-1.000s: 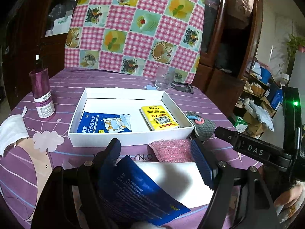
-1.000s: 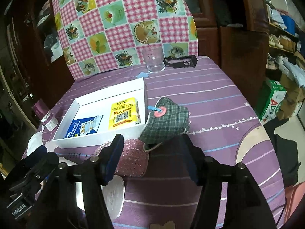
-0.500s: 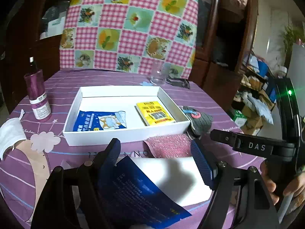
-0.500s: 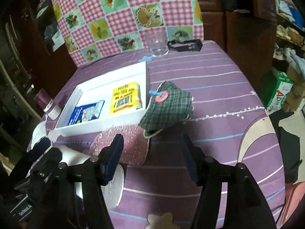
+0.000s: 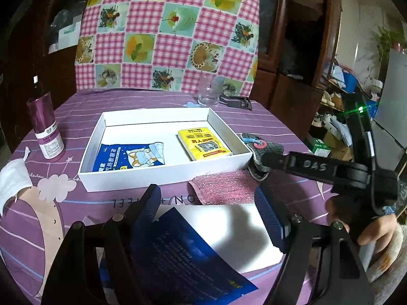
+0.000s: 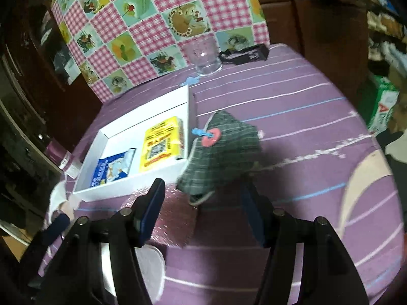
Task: Organize soft objects
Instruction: 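Close the right tool on the green plaid pouch and lift it, then grasp the pink glittery scrubber with the left tool while the right tool holds the pouch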
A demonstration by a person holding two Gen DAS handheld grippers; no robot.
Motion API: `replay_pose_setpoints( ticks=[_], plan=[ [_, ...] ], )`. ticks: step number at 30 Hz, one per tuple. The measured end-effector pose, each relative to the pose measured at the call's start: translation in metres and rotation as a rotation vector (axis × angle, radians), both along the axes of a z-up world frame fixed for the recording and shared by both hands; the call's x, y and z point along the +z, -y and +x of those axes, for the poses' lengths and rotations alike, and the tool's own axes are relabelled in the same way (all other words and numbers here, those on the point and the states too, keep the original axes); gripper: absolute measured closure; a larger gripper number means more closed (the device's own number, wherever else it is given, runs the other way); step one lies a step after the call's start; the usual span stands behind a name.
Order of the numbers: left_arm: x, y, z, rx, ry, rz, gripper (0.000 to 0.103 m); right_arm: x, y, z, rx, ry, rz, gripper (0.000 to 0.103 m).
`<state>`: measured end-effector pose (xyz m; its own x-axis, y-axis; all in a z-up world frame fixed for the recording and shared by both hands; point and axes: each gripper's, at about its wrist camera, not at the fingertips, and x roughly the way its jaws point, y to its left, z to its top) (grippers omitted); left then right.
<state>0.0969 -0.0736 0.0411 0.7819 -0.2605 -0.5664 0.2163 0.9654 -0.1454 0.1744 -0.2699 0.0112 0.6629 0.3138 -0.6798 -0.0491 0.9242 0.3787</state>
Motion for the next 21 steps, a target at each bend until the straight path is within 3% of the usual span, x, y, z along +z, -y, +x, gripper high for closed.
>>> replay_pose_setpoints(
  ticks=[2, 4, 6, 9, 14, 21],
  plan=[
    [-0.002, -0.001, 0.001, 0.006, -0.006, -0.003, 0.027, -0.008, -0.005, 0.005, -0.022, -0.023, -0.032, 0.041],
    [-0.004, -0.002, 0.003, 0.011, -0.014, -0.008, 0.027, -0.016, -0.004, 0.008, -0.043, -0.038, -0.040, 0.048],
    [-0.005, -0.003, 0.005, 0.013, -0.021, -0.014, 0.027, -0.023, 0.003, 0.011, -0.047, -0.044, 0.007, 0.064],
    [-0.006, -0.003, 0.006, 0.012, -0.023, -0.013, 0.027, -0.023, 0.013, 0.010, -0.054, -0.033, 0.091, 0.079],
    [-0.006, -0.003, 0.006, 0.009, -0.022, -0.015, 0.027, -0.011, 0.014, -0.002, -0.095, 0.022, -0.001, 0.085],
    [-0.004, -0.007, 0.007, 0.016, -0.025, -0.029, 0.027, 0.010, 0.035, -0.021, -0.128, 0.064, 0.048, 0.089]
  ],
)
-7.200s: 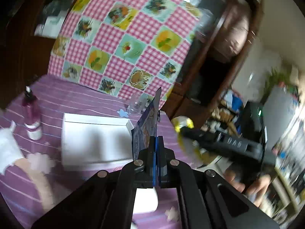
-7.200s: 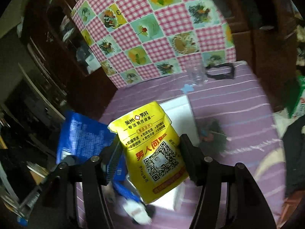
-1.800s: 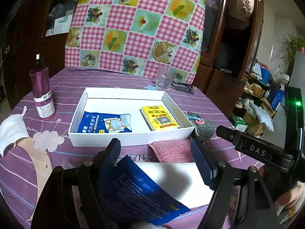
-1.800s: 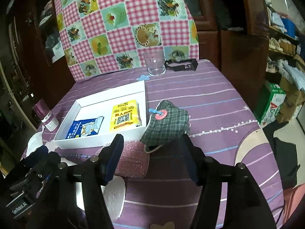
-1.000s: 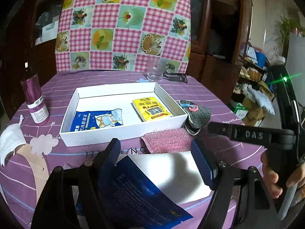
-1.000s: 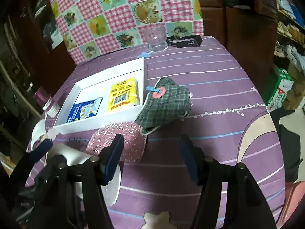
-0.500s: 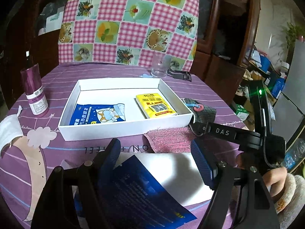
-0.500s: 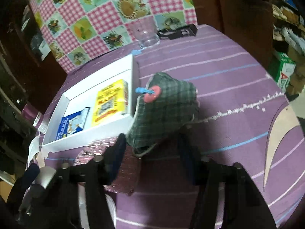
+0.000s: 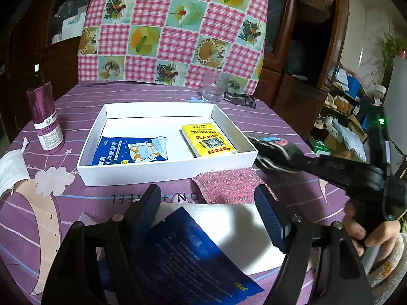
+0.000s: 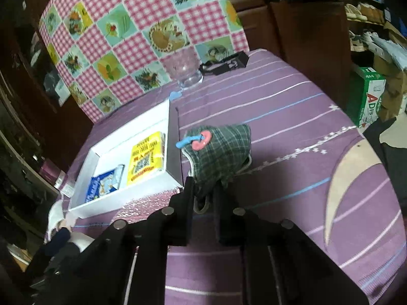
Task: Organize soft objects
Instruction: 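Grasp the pink glittery scrubber with the left tool while the right tool holds the pouch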
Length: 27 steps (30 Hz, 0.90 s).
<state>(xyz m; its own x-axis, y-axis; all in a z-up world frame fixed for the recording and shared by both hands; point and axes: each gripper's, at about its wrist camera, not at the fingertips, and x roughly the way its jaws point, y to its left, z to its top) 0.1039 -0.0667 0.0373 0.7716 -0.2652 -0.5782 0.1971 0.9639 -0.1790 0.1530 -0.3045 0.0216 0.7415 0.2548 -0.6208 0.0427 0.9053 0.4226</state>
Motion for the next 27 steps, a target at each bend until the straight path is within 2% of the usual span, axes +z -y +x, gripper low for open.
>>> replay_pose_setpoints(
  ticks=[5, 9, 12, 14, 19, 23, 27],
  plan=[
    [0.010, -0.004, 0.003, 0.004, 0.000, -0.023, 0.027, 0.015, 0.009, -0.010, -0.005, 0.021, 0.045, 0.090],
    [0.027, -0.004, 0.013, -0.004, -0.050, -0.057, 0.027, 0.026, 0.014, -0.017, -0.004, 0.049, 0.067, 0.090],
    [0.034, 0.002, 0.029, -0.022, -0.121, -0.078, 0.027, 0.028, 0.017, -0.018, -0.011, 0.051, 0.076, 0.090],
    [0.034, 0.011, 0.040, -0.026, -0.176, -0.064, 0.027, 0.028, 0.019, -0.019, -0.017, 0.050, 0.082, 0.090],
    [0.015, 0.040, 0.074, -0.075, -0.359, -0.063, 0.027, 0.029, 0.025, -0.019, -0.035, 0.042, 0.085, 0.090],
    [-0.007, 0.058, 0.101, -0.041, -0.507, 0.028, 0.027, 0.028, 0.030, -0.018, -0.046, 0.034, 0.089, 0.090],
    [-0.024, 0.068, 0.111, -0.029, -0.577, 0.096, 0.030, 0.026, 0.032, -0.016, -0.052, 0.021, 0.091, 0.090]
  ],
)
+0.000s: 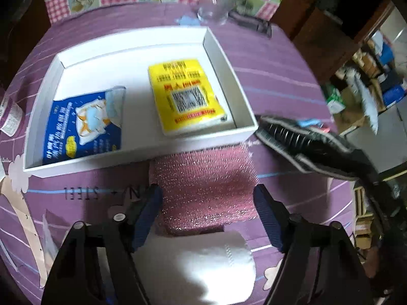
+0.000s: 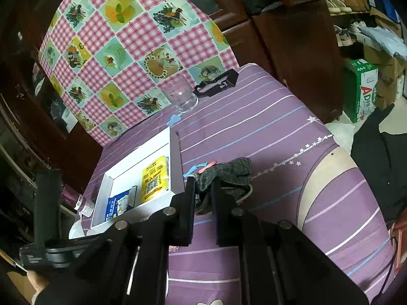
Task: Organize soft objects
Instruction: 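Grasp the pink glittery scrubber with the left tool while the right tool holds the pouch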
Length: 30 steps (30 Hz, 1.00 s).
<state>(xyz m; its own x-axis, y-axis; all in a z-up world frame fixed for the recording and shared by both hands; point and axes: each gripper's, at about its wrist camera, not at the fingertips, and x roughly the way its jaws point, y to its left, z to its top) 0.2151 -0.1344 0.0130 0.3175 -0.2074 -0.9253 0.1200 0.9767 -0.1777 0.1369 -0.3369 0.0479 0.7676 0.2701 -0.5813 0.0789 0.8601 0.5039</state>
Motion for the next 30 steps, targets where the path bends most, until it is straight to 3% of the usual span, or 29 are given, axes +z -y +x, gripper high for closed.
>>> replay_pose_setpoints(
  ticks=[2, 5, 19, 30],
  plan=[
    [-0.011, 0.006, 0.000, -0.025, -0.025, 0.033, 0.038, -0.001, 0.001, 0.001, -0.001, -0.005, -0.001, 0.090],
    [-0.016, 0.016, -0.006, -0.073, 0.012, 0.100, 0.041, 0.000, 0.000, 0.001, 0.000, -0.005, -0.002, 0.090],
    [-0.014, 0.008, -0.012, -0.114, 0.075, 0.025, 0.080, 0.000, -0.007, -0.003, 0.001, 0.014, -0.049, 0.090],
    [0.006, 0.009, -0.022, -0.126, 0.141, 0.006, 0.084, 0.016, -0.018, -0.012, 0.003, 0.055, -0.106, 0.090]
  ],
)
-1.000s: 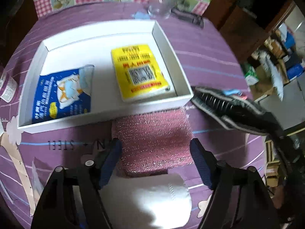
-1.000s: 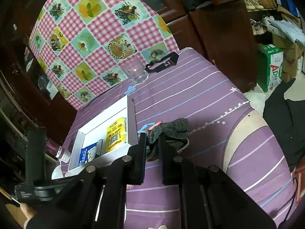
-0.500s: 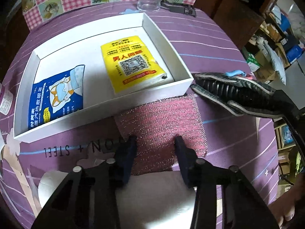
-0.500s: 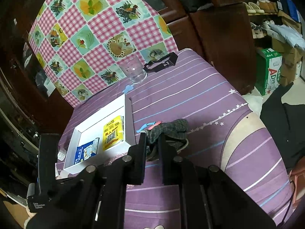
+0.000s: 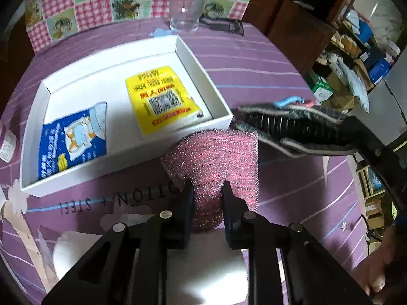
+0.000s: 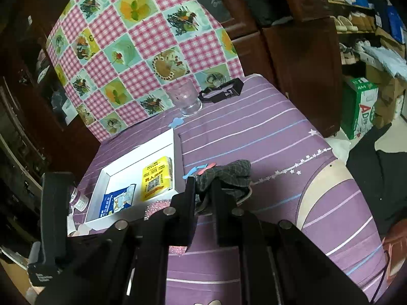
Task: Organize soft objects
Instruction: 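Grasp the pink glittery scrubber with the left tool while the right tool holds the pouch, then lower the scrubber into the white box with the left tool while the right tool places the pouch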
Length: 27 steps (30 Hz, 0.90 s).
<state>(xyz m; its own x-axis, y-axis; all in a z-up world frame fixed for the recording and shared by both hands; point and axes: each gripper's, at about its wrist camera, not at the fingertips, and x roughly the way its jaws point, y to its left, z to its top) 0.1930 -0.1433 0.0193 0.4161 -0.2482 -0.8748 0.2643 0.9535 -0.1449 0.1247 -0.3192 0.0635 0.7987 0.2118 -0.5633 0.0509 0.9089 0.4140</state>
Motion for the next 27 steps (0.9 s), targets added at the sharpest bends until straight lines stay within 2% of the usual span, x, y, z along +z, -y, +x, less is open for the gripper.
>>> replay_pose_setpoints(
  ticks=[3, 16, 21, 25, 27],
  plan=[
    [0.011, -0.001, -0.003, -0.005, 0.035, -0.014, 0.084, 0.010, -0.004, -0.003, -0.005, 0.024, -0.022, 0.090],
    [0.046, -0.031, -0.007, 0.019, 0.082, -0.125, 0.084, 0.059, -0.025, 0.004, 0.010, 0.067, -0.052, 0.090],
    [0.066, -0.072, -0.006, 0.067, 0.127, -0.207, 0.084, 0.084, -0.039, 0.020, 0.028, 0.106, -0.040, 0.090],
    [0.078, -0.106, -0.005, 0.104, 0.189, -0.232, 0.084, 0.089, -0.058, 0.045, 0.071, 0.099, 0.011, 0.090],
    [0.083, -0.120, -0.004, 0.130, 0.231, -0.211, 0.084, 0.086, -0.068, 0.053, 0.090, 0.099, 0.025, 0.090]
  ],
)
